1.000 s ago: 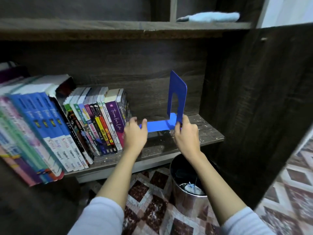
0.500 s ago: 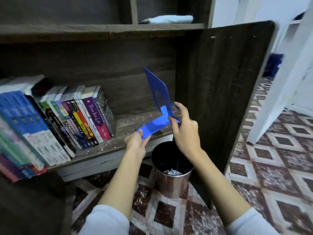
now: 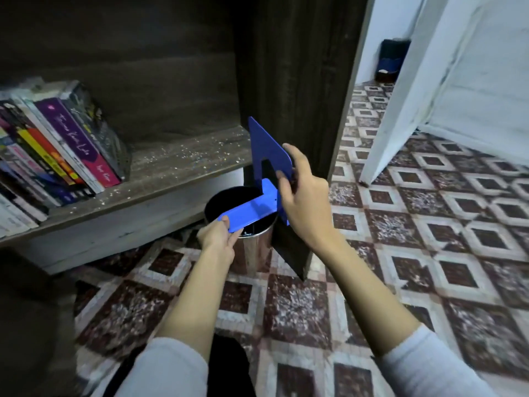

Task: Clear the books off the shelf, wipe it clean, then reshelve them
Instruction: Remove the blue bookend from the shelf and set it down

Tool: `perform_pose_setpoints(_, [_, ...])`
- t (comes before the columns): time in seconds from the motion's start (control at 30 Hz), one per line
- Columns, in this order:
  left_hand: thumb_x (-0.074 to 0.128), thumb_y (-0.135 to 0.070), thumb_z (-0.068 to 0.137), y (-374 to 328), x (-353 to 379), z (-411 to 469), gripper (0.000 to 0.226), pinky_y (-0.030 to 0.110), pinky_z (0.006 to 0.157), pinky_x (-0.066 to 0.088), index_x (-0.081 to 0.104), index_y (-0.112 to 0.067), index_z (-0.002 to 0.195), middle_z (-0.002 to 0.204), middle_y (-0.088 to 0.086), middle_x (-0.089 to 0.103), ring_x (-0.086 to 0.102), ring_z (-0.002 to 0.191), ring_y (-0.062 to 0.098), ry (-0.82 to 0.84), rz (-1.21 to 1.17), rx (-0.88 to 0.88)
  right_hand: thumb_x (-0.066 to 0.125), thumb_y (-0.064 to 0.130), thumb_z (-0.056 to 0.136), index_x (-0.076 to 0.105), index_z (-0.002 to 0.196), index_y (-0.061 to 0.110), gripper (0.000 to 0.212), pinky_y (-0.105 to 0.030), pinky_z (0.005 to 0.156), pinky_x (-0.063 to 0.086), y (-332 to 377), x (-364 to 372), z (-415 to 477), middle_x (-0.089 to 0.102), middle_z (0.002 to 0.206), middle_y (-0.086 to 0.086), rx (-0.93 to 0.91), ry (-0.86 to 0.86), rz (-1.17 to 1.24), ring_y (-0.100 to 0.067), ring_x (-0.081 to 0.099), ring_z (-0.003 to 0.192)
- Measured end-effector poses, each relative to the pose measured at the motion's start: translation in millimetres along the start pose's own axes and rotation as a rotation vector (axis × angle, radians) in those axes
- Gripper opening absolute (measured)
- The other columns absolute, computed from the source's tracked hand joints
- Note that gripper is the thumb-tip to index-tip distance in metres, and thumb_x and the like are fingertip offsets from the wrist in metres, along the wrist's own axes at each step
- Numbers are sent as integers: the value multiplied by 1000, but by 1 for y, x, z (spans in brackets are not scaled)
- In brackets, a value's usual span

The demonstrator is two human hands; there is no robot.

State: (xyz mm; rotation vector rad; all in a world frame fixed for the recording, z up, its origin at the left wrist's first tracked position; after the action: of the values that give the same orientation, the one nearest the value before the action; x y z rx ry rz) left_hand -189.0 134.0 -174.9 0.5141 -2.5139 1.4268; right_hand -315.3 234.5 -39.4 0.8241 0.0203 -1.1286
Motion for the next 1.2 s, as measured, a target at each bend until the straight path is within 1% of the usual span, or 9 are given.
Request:
perform_pose_setpoints(0.37, [46,-4,97,120,-37,38,29,33,84,48,51,3,125,127,17,56,56,116,31,-58,184,-204,51,3,91,56,123,1,33,-27,52,20,-88,20,-86,65,70,-15,208,120,-74,-27,54,53])
perform_pose_setpoints(0.53, [48,-5,97,165,-54,64,32,29,68,54,50,2,128,124,19,55,60,99,29,-95,251,-322,49,5,94,52,129,4,35,-19,48,30,-132,46,-125,52,64,0,334,221,-95,-12,41,48])
perform_pose_setpoints(0.67, [45,-7,99,195,-65,81,36,24,78,51,46,0,134,121,22,55,65,102,15,-128,308,-400,50,5,94,53,128,4,34,-25,50,25,-159,63,-150,65,70,-13,407,241,-102,-25,52,52])
perform_pose_setpoints(0.73, [48,-8,97,210,-73,91,28,24,77,49,53,-3,125,117,16,55,60,99,23,-169,345,-448,50,5,93,53,126,2,33,-27,49,28,-175,75,-163,65,72,-16,433,257,-121,-30,57,54])
perform_pose_setpoints(0.83, [49,-8,97,229,-83,109,10,16,44,44,53,-5,89,88,9,50,43,64,16,-233,387,-511,48,8,95,51,126,2,32,-33,48,35,-195,92,-181,66,75,-18,486,296,-129,-34,59,56])
perform_pose_setpoints(0.9, [50,-6,96,237,-86,119,3,14,37,39,52,-6,95,80,10,46,38,58,13,-269,423,-526,48,10,96,50,127,3,33,-29,47,31,-205,100,-188,66,75,-17,514,309,-135,-31,58,55])
perform_pose_setpoints(1.0, [55,-3,92,246,-90,132,27,18,48,46,56,2,119,84,15,55,53,64,22,-310,422,-465,49,10,96,50,127,2,33,-24,46,21,-216,111,-195,66,74,-17,527,314,-146,-29,55,53])
perform_pose_setpoints(1.1, [61,-3,88,257,-97,149,25,21,56,52,63,5,112,82,17,70,66,69,19,-337,481,-397,49,9,94,51,125,0,32,-25,47,19,-229,122,-198,66,70,-19,541,297,-151,-33,56,50])
perform_pose_setpoints(1.2, [60,2,85,266,-101,165,21,38,80,56,69,-2,104,105,22,68,63,85,27,-353,537,-337,48,9,93,52,123,-1,31,-24,46,21,-241,129,-202,65,69,-18,554,282,-160,-32,56,49])
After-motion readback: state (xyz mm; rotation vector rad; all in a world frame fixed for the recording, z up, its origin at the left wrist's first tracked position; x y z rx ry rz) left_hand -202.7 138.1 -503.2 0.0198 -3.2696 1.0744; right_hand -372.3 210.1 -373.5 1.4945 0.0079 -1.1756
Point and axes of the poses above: each hand's wrist, its own z-axis towards the middle knuckle, its own x-axis out of the palm, y = z × x, the point moved 6 cm from there along z, towards the middle knuckle
